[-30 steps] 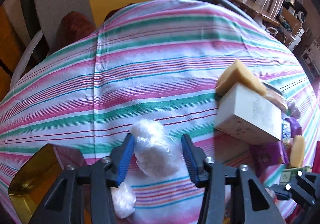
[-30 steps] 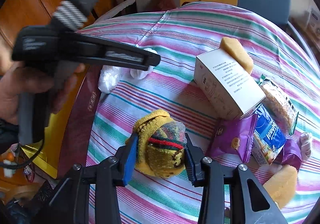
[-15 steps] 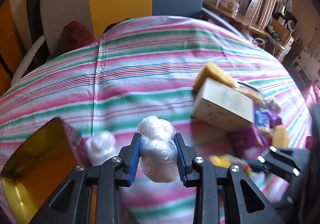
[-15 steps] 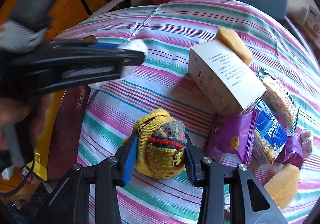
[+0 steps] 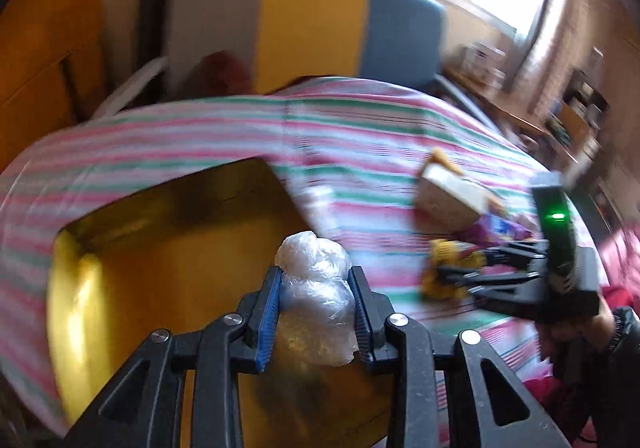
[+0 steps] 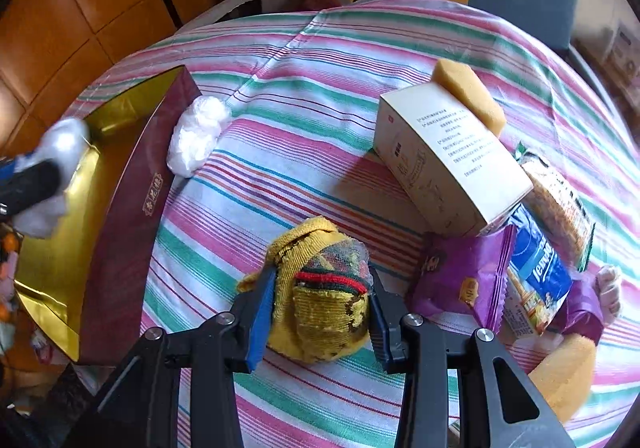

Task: Organize objects
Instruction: 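Carry the cotton ball over the gold tray and open the left tool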

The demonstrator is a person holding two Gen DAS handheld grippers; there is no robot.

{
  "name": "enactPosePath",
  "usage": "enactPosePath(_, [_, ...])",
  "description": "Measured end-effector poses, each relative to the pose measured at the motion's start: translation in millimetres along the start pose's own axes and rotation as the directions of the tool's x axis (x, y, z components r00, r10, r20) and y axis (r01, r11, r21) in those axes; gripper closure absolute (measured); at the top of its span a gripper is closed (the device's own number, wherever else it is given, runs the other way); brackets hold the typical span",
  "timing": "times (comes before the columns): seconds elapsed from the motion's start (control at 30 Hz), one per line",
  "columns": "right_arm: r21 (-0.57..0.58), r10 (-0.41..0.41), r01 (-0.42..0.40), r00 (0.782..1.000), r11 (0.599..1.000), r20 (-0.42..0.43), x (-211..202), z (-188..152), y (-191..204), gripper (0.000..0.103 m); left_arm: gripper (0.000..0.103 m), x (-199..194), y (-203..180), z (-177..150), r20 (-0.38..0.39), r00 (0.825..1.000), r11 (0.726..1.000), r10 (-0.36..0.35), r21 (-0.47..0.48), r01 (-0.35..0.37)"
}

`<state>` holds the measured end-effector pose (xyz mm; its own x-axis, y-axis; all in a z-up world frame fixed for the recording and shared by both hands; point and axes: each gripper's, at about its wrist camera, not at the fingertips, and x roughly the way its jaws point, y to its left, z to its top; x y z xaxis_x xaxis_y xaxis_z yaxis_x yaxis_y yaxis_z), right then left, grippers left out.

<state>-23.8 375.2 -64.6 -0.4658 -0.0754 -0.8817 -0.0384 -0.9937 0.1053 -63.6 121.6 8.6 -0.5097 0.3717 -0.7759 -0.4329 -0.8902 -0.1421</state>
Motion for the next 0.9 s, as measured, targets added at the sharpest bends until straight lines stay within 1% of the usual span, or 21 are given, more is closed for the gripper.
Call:
enactPosePath(0.07, [-0.003,-0.004,0.004,1.0,1.0,0.002,-0.2,-0.8,0.0,0.061,0.071,-5.2,30.6,-9.0,-0.007,0.999,0.997,0.047,-0.053,-0.047])
enactPosePath(0.1, [-0.007,-0.008,0.008,1.0,1.0,0.003,-0.5,-1.1,0.4,0.061,0.071,-6.7,51.0,-14.0,-0.02,0.996,0.993,0.082,-0.087,-0.084])
enactPosePath(0.23, [-0.025,-0.026,0.027,1.0,0.999,0.009,2.1,0.3,3.9,0.061,0.071,-5.3,106.9,-25.2,-0.053,0.987,0.974,0.153,-0.159,-0.16])
enactPosePath(0.3, [-0.027,-0.031,0.031,0.999,0.999,0.011,1.5,-0.4,5.4,0.061,0.071,0.2,130.3,-23.3,-0.064,0.983,0.966,0.171,-0.185,-0.18])
enactPosePath(0.43, [-0.021,-0.031,0.031,0.999,0.999,0.012,0.5,-1.3,5.1,0.061,0.071,20.0,160.2,-12.9,-0.08,0.978,0.958,0.194,-0.201,-0.207])
enactPosePath(0.57, [-0.02,-0.029,0.029,1.0,0.999,0.013,0.7,-1.9,5.2,0.061,0.07,44.5,181.5,0.1,-0.095,0.973,0.949,0.211,-0.217,-0.227])
enactPosePath(0.63, [-0.02,-0.028,0.029,1.0,0.999,0.012,1.5,-1.4,5.8,0.061,0.07,51.9,184.4,4.3,-0.093,0.97,0.946,0.224,-0.218,-0.239])
enactPosePath(0.7, [-0.021,-0.029,0.029,0.999,0.999,0.013,1.7,-1.4,5.9,0.061,0.07,61.2,190.3,12.0,-0.094,0.962,0.939,0.258,-0.211,-0.273])
enactPosePath(0.73, [-0.022,-0.029,0.029,0.999,0.999,0.013,1.8,-1.3,5.9,0.061,0.07,61.7,188.7,13.6,-0.094,0.963,0.945,0.254,-0.19,-0.268])
enactPosePath(0.8, [-0.023,-0.03,0.031,0.999,0.999,0.013,1.8,-1.2,6.2,0.061,0.07,70.1,192.3,18.9,-0.098,0.952,0.936,0.289,-0.181,-0.302])
enactPosePath(0.9, [-0.025,-0.031,0.031,0.999,0.999,0.012,2.4,-0.2,6.7,0.061,0.069,83.1,197.7,24.2,-0.109,0.948,0.933,0.3,-0.176,-0.315])
